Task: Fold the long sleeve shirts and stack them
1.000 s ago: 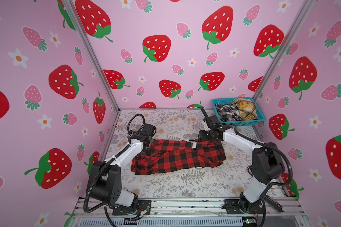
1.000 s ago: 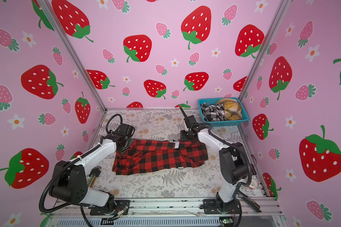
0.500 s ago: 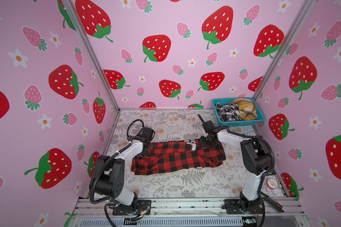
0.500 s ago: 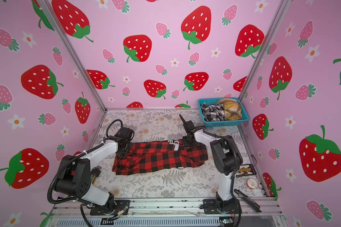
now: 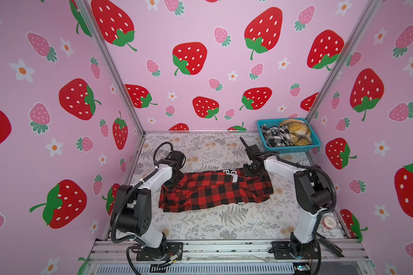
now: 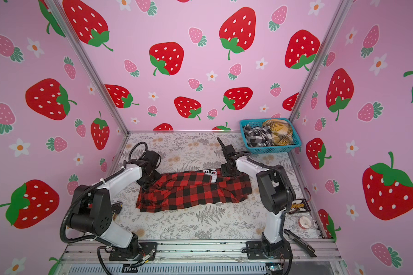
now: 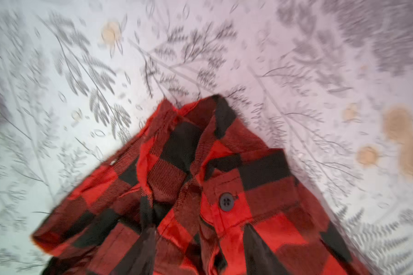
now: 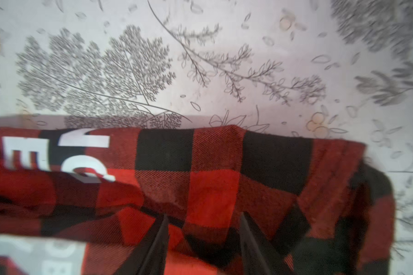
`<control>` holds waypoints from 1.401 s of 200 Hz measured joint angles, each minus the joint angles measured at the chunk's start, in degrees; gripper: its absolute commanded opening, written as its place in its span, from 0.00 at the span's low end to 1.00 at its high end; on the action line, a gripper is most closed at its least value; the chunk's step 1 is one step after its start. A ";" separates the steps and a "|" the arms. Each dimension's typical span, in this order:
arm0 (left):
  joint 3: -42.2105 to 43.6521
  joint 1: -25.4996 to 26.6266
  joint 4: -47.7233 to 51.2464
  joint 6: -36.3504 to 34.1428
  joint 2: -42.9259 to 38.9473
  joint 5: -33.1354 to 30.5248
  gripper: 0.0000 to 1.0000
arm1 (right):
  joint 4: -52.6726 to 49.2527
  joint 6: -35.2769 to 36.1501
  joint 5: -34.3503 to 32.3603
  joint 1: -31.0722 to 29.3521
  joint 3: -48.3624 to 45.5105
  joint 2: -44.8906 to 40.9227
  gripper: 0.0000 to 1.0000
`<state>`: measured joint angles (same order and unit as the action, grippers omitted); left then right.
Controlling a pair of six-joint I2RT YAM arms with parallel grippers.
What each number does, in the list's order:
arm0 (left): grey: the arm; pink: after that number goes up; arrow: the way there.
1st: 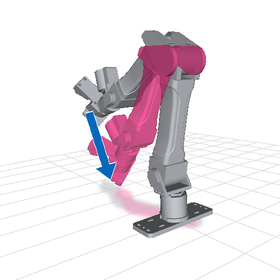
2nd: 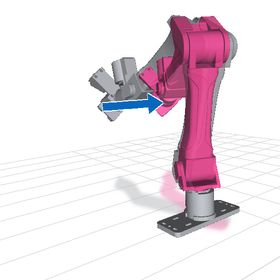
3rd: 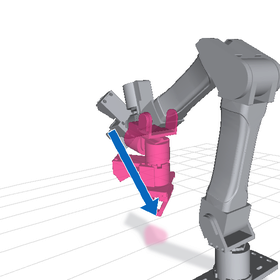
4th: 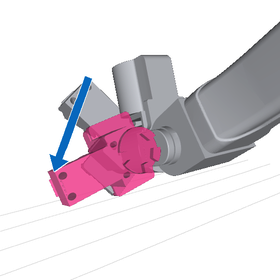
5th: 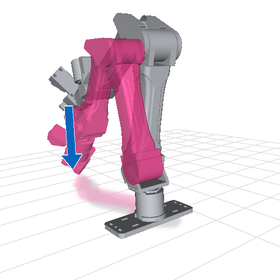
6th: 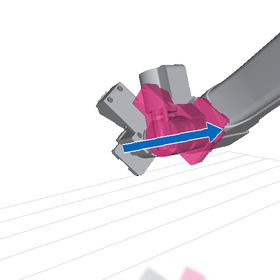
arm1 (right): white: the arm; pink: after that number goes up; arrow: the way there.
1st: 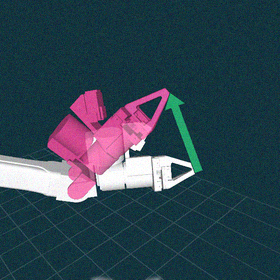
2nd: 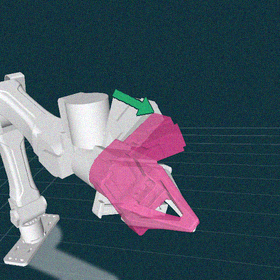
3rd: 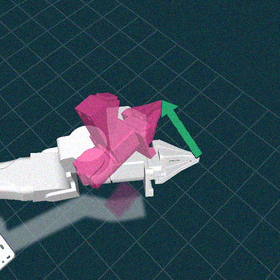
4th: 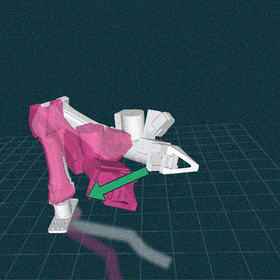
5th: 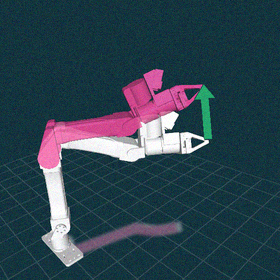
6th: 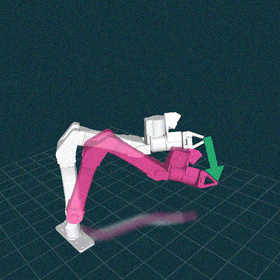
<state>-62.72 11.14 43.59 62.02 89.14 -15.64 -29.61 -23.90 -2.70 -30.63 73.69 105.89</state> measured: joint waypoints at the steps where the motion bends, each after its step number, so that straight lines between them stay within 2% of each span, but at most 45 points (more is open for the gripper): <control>1: -0.24 0.00 0.22 -0.04 -0.15 -0.07 0.63 | -0.15 0.00 -0.02 0.00 0.07 -0.35 0.55; 8: -2.16 -0.02 1.86 -1.01 -1.53 -0.74 0.60 | -0.55 0.00 -0.22 -0.07 0.20 -1.97 0.55; 22: -5.55 -0.04 3.91 -3.37 -3.89 -1.03 0.49 | -1.49 0.00 -0.79 -0.52 0.28 -6.05 0.55; 45: -8.46 -0.11 3.39 -7.54 -4.68 3.10 0.30 | -2.78 -0.74 -1.77 -1.86 -0.09 -12.39 0.52; 53: -9.03 -0.07 2.62 -8.35 -3.43 5.42 0.25 | -3.02 -1.22 -1.92 -2.75 -0.87 -14.34 0.52; 71: -9.92 0.07 0.61 -10.73 1.75 11.19 0.12 | -3.26 -3.30 -2.01 -5.60 -4.17 -17.75 0.45; 86: -10.01 0.13 -1.75 -11.67 8.09 16.17 0.07 | -3.50 -5.53 -1.29 -8.81 -8.33 -19.45 0.38; 89: -10.01 0.13 -2.19 -11.54 9.25 17.00 0.03 | -3.48 -6.05 -1.09 -9.42 -9.14 -19.58 0.37; 96: -10.01 0.13 -3.15 -12.11 11.87 19.39 0.00 | -3.19 -7.43 -0.31 -10.60 -11.26 -19.71 0.36; 125: -9.92 0.11 -4.83 -13.42 19.23 24.94 0.00 | -0.48 -12.87 4.55 -13.20 -20.50 -19.47 0.32; 165: -7.08 -1.75 -6.56 -15.58 19.19 27.10 0.00 | 3.76 -16.76 8.44 -10.91 -23.21 -12.87 0.31; 191: -4.48 -3.37 -7.76 -16.46 17.55 27.80 0.00 | 5.60 -16.11 11.08 -5.33 -18.01 -7.72 0.30; 216: -0.37 -3.67 -10.27 -16.59 14.80 29.09 0.00 | 4.66 -12.55 11.43 0.61 -3.34 3.78 0.27; 221: 0.46 -3.52 -10.75 -16.39 14.34 29.46 0.04 | 4.55 -11.87 11.13 1.49 0.28 6.47 0.28; 225: 1.11 -3.21 -11.23 -16.06 13.84 29.81 0.12 | 4.24 -11.32 10.91 2.03 2.80 8.13 0.28; 235: 3.02 -1.11 -12.52 -15.15 12.39 30.95 0.24 | 3.39 -9.55 9.94 3.58 10.67 13.38 0.32; 248: 4.46 3.74 -13.18 -13.77 10.88 33.00 0.32 | 2.56 -7.19 8.59 4.74 17.77 17.57 0.39; 267: 5.01 13.46 -13.35 -12.90 9.11 36.22 0.41 | 0.66 -4.00 8.33 5.60 21.20 18.16 0.45; 280: 4.85 16.90 -12.20 -12.94 6.73 37.31 0.43 | -1.27 -2.01 8.57 5.49 21.40 16.02 0.45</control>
<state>-57.87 28.03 31.40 49.08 95.88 21.67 -30.87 -25.91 5.87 -25.15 95.09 121.91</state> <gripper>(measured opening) 0.412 0.450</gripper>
